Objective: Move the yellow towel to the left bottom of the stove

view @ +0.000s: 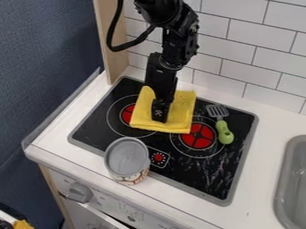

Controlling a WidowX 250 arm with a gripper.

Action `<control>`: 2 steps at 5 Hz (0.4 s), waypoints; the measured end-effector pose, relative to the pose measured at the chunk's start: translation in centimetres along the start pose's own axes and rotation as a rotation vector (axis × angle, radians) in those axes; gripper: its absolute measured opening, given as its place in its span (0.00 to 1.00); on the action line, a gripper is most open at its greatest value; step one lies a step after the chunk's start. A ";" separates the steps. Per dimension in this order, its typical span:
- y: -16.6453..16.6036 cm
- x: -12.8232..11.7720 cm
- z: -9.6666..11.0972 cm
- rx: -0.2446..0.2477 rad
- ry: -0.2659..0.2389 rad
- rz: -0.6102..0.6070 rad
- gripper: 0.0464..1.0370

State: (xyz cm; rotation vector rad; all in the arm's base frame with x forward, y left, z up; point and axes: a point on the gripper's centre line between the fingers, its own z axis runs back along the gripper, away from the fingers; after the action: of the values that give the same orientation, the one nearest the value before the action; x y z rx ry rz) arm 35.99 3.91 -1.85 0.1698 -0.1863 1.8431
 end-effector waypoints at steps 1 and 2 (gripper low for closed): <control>-0.8 2.5 -0.5 -0.002 -0.014 0.038 0.96; -1.0 4.7 -1.2 0.000 -0.013 0.075 0.96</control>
State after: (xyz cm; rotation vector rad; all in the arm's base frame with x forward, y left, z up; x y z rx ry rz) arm 35.58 8.87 -1.94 0.1768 -0.2035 1.9172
